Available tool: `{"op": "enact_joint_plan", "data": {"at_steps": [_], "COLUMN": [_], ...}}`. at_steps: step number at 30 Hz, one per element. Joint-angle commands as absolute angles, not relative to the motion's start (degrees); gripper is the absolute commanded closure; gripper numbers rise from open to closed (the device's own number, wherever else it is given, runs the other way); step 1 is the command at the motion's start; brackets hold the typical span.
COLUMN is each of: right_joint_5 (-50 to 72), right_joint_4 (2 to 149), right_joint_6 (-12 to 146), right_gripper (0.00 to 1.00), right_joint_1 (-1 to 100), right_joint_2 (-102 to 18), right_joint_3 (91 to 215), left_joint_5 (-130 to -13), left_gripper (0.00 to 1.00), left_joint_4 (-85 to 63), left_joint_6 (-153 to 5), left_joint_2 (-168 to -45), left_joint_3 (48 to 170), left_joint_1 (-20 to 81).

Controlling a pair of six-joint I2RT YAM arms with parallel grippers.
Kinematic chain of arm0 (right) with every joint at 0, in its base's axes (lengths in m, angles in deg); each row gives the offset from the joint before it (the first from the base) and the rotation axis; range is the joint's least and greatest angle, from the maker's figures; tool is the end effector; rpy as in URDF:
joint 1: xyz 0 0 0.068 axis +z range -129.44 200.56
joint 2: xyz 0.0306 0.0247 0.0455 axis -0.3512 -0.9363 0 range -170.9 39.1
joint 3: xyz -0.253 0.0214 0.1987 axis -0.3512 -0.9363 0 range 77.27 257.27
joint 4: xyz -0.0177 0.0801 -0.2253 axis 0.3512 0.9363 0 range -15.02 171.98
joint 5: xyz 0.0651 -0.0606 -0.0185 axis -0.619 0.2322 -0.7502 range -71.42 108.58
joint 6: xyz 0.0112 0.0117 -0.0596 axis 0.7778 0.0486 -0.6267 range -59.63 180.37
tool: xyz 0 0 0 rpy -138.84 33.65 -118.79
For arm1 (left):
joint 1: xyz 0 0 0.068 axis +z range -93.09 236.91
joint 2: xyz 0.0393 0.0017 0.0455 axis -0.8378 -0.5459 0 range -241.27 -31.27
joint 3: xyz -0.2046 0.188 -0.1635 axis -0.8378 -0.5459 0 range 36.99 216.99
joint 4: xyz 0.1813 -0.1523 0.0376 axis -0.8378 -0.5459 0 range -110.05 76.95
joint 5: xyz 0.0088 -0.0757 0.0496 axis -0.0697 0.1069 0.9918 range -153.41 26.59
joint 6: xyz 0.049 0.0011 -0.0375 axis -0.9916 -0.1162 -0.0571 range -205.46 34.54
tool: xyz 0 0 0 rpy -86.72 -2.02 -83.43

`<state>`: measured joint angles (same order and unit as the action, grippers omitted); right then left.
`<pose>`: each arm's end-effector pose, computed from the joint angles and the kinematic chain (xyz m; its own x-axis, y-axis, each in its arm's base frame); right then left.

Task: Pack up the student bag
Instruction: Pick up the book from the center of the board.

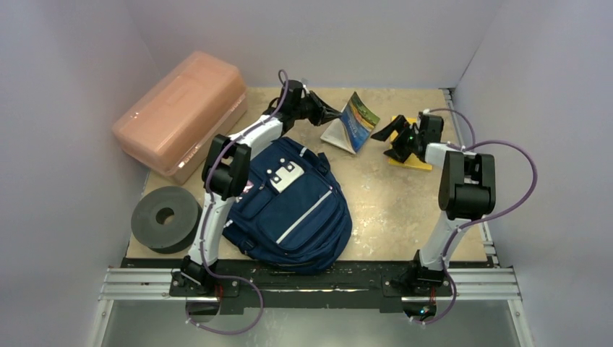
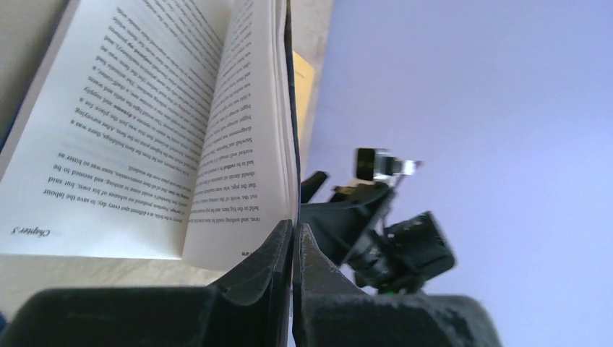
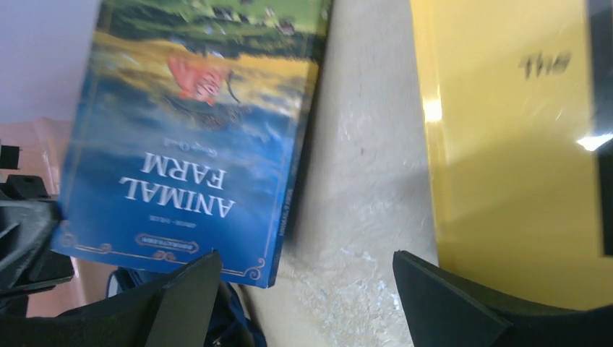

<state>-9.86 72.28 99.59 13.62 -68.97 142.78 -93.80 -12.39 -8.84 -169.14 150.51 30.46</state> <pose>0.4095 -0.0275 0.2335 -0.6551 0.6399 -0.4016 0.2034 0.6614 0.7219 0.5131 -0.2817 0.2422 -0.8606 -0.5091 -0.0142 -0.1650 0.3051 -0.9379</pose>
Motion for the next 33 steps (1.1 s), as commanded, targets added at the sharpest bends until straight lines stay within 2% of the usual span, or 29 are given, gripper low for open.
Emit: {"op": "enact_joint_plan", "data": {"at_steps": [1,6,10,14,17,20,25,26,28,29,31,33], "right_joint_5": [-17.6,-18.3,-18.2,-16.4,-14.3,-13.0,-11.0,-11.3,-11.8,-12.4,-14.3,-16.1], "right_joint_4": [55.0,39.2,22.6,4.6,-2.9,-6.0,-11.5,-11.3,-10.8,-9.7,-4.4,5.6], "right_joint_6": [113.2,123.2,137.2,150.1,155.5,158.5,160.9,160.4,159.0,157.4,152.8,145.8], "right_gripper": [0.08,0.09,0.09,0.15,0.23,0.35,0.69,0.76,0.93,0.97,1.0,1.0], "right_joint_1": [15.1,15.4,16.4,17.3,18.3,18.9,19.0,18.9,18.6,18.4,17.6,16.6], "right_joint_2": [-69.1,-69.8,-72.7,-77.3,-79.1,-80.6,-80.6,-80.3,-79.0,-77.9,-75.0,-69.3], "right_joint_3": [134.6,126.4,120.5,117.7,118.2,119.4,117.2,117.3,117.4,117.6,118.9,120.9], "left_joint_5": [-99.2,-100.2,-100.8,-101.4,-100.9,-100.7,-101.9,-102.4,-103.3,-103.2,-101.6,-98.8], "left_gripper": [1.0,1.0,1.0,1.0,1.0,1.0,1.0,0.94,0.7,0.59,0.45,0.38], "left_joint_4": [0.2,3.0,4.6,4.6,5.9,7.7,5.6,3.6,-0.8,-3.3,-8.4,-18.4], "left_joint_6": [0.4,3.9,6.6,6.3,6.6,7.2,4.3,2.4,-2.1,-4.6,-10.4,-18.6], "left_joint_2": [-165.6,-164.4,-163.7,-162.5,-161.1,-160.2,-157.7,-156.7,-153.7,-151.4,-145.9,-139.5], "left_joint_3": [147.2,146.6,147.7,146.2,141.9,138.6,135.9,134.9,132.5,130.8,126.7,124.9], "left_joint_1": [29.9,29.2,28.4,27.4,26.8,26.6,26.3,26.3,26.6,26.8,27.1,27.7]}}
